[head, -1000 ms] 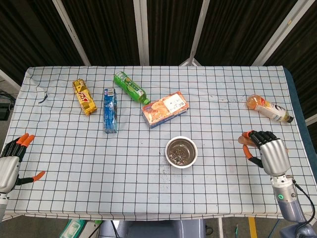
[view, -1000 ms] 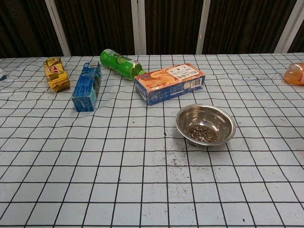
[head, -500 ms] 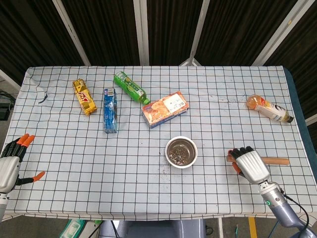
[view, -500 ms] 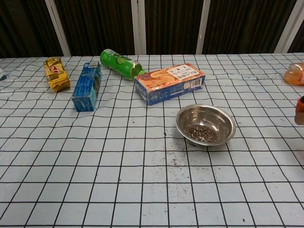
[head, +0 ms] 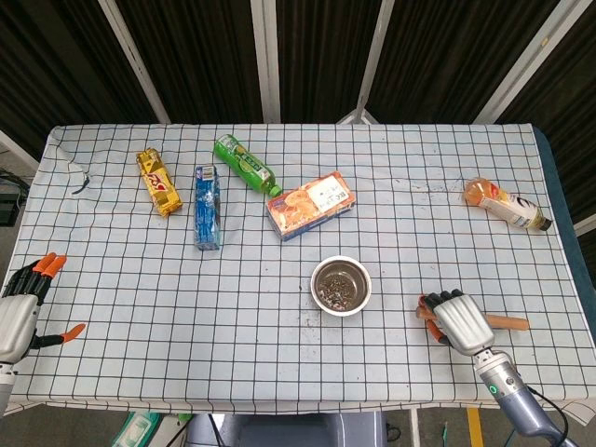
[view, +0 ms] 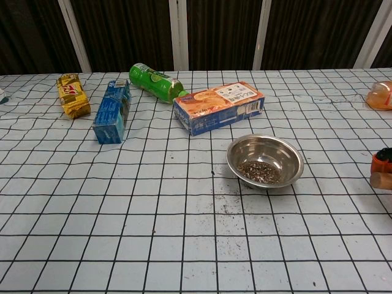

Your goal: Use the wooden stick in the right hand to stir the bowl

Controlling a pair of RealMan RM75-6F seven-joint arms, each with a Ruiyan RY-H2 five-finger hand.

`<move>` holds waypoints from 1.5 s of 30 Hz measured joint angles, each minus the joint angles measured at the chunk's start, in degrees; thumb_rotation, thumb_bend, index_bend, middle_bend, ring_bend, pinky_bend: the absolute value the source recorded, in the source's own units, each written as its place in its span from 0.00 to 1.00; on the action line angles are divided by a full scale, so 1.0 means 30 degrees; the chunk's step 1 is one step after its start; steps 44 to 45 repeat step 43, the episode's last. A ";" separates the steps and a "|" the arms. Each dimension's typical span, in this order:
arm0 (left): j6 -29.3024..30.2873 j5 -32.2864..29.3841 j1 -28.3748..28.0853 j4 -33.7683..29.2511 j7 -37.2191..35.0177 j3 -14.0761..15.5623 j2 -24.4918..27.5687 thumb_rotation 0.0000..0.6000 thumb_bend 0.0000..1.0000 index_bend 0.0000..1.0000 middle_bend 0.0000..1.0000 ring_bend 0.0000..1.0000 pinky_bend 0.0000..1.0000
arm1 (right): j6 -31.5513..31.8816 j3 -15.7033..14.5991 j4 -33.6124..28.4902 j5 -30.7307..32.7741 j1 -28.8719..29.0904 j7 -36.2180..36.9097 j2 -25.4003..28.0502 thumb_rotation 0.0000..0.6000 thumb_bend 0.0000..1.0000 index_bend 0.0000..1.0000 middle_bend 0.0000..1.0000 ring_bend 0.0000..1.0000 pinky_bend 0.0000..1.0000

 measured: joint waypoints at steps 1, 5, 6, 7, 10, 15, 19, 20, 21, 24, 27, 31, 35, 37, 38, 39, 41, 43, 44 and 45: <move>-0.0011 -0.0018 -0.0001 -0.0010 0.0001 -0.0001 0.0004 1.00 0.02 0.00 0.00 0.00 0.00 | -0.0062 -0.0037 -0.0057 0.0006 0.0009 -0.0091 0.0012 1.00 0.60 0.59 0.54 0.53 0.52; -0.0060 -0.0056 -0.0006 -0.0063 -0.0002 0.0007 0.0040 1.00 0.02 0.00 0.00 0.00 0.00 | -0.0428 -0.0125 -0.0448 0.0273 -0.0003 -0.0649 0.0098 1.00 0.59 0.52 0.51 0.51 0.52; -0.0064 -0.0059 -0.0007 -0.0074 -0.0004 0.0008 0.0050 1.00 0.02 0.00 0.00 0.00 0.00 | -0.0557 -0.0135 -0.0584 0.0386 -0.0011 -0.0822 0.0132 1.00 0.58 0.50 0.50 0.50 0.51; -0.0071 -0.0062 -0.0011 -0.0086 0.0000 0.0005 0.0055 1.00 0.02 0.00 0.00 0.00 0.00 | -0.0676 -0.0147 -0.0716 0.0488 -0.0018 -0.1005 0.0170 1.00 0.56 0.48 0.49 0.49 0.51; -0.0089 -0.0087 -0.0013 -0.0109 0.0004 0.0004 0.0079 1.00 0.02 0.00 0.00 0.00 0.00 | -0.0965 -0.0164 -0.1160 0.0799 -0.0052 -0.1675 0.0300 1.00 0.50 0.43 0.47 0.48 0.50; -0.0109 -0.0044 -0.0013 -0.0082 -0.0066 0.0031 0.0093 1.00 0.02 0.00 0.00 0.00 0.00 | -0.1262 -0.0168 -0.1852 0.1233 -0.0132 -0.2605 0.0527 1.00 0.47 0.38 0.45 0.46 0.49; -0.0105 -0.0050 -0.0010 -0.0095 -0.0087 0.0027 0.0107 1.00 0.02 0.00 0.00 0.00 0.00 | -0.1396 -0.0197 -0.2120 0.1380 -0.0159 -0.3205 0.0732 1.00 0.45 0.34 0.42 0.44 0.47; -0.0098 -0.0053 -0.0004 -0.0096 -0.0090 0.0028 0.0109 1.00 0.02 0.00 0.00 0.00 0.00 | -0.1411 -0.0198 -0.2230 0.1428 -0.0173 -0.3338 0.0805 1.00 0.43 0.32 0.41 0.43 0.47; -0.0100 -0.0057 -0.0001 -0.0097 -0.0095 0.0031 0.0112 1.00 0.02 0.00 0.00 0.00 0.00 | -0.1413 -0.0196 -0.2342 0.1472 -0.0189 -0.3404 0.0865 1.00 0.41 0.31 0.41 0.43 0.47; -0.0144 -0.0077 -0.0012 -0.0104 -0.0092 0.0036 0.0118 1.00 0.02 0.00 0.00 0.00 0.00 | -0.1366 -0.0180 -0.2769 0.1588 -0.0253 -0.3670 0.1104 1.00 0.40 0.27 0.39 0.41 0.46; -0.0149 -0.0080 -0.0015 -0.0118 -0.0085 0.0040 0.0125 1.00 0.02 0.00 0.00 0.00 0.00 | -0.1288 -0.0088 -0.3119 0.1753 -0.0307 -0.4094 0.1337 1.00 0.40 0.26 0.39 0.40 0.44; -0.0098 -0.0121 0.0015 -0.0130 -0.0186 0.0012 0.0137 1.00 0.02 0.00 0.00 0.00 0.00 | -0.0666 0.0258 -0.3486 0.1877 -0.0416 -0.4363 0.1629 1.00 0.40 0.23 0.36 0.37 0.38; -0.0085 -0.0129 0.0018 -0.0013 -0.0304 -0.0015 0.0140 1.00 0.02 0.00 0.00 0.00 0.00 | 0.1009 0.0894 -0.4236 0.2010 -0.0813 -0.3547 0.2214 1.00 0.40 0.14 0.27 0.23 0.22; -0.0064 -0.0075 0.0005 0.0086 -0.0278 -0.0023 0.0112 1.00 0.02 0.00 0.00 0.00 0.00 | 0.1964 0.1220 -0.4737 0.2176 -0.1126 -0.2766 0.2582 1.00 0.40 0.08 0.22 0.15 0.14; -0.0044 -0.0051 0.0000 0.0120 -0.0247 -0.0029 0.0090 1.00 0.02 0.00 0.00 0.00 0.00 | 0.2603 0.1418 -0.5092 0.2297 -0.1374 -0.2150 0.2872 1.00 0.40 0.06 0.20 0.12 0.11; -0.0003 -0.0027 -0.0002 0.0157 -0.0208 -0.0039 0.0060 1.00 0.02 0.00 0.00 0.00 0.00 | 0.3075 0.1553 -0.5340 0.2375 -0.1583 -0.1664 0.3110 1.00 0.40 0.03 0.16 0.08 0.08; 0.0082 0.0028 0.0003 0.0214 -0.0172 -0.0054 0.0020 1.00 0.02 0.00 0.00 0.00 0.00 | 0.4168 0.1807 -0.5729 0.2488 -0.2145 -0.0560 0.3658 1.00 0.40 0.01 0.10 0.04 0.04; 0.0233 0.0156 0.0019 0.0333 -0.0103 -0.0067 -0.0033 1.00 0.02 0.00 0.00 0.00 0.00 | 0.5046 0.1922 -0.5776 0.2510 -0.2671 0.0177 0.4018 1.00 0.40 0.00 0.04 0.01 0.01; 0.0233 0.0156 0.0019 0.0333 -0.0103 -0.0067 -0.0033 1.00 0.02 0.00 0.00 0.00 0.00 | 0.5046 0.1922 -0.5776 0.2510 -0.2671 0.0177 0.4018 1.00 0.40 0.00 0.04 0.01 0.01; 0.0233 0.0156 0.0019 0.0333 -0.0103 -0.0067 -0.0033 1.00 0.02 0.00 0.00 0.00 0.00 | 0.5046 0.1922 -0.5776 0.2510 -0.2671 0.0177 0.4018 1.00 0.40 0.00 0.04 0.01 0.01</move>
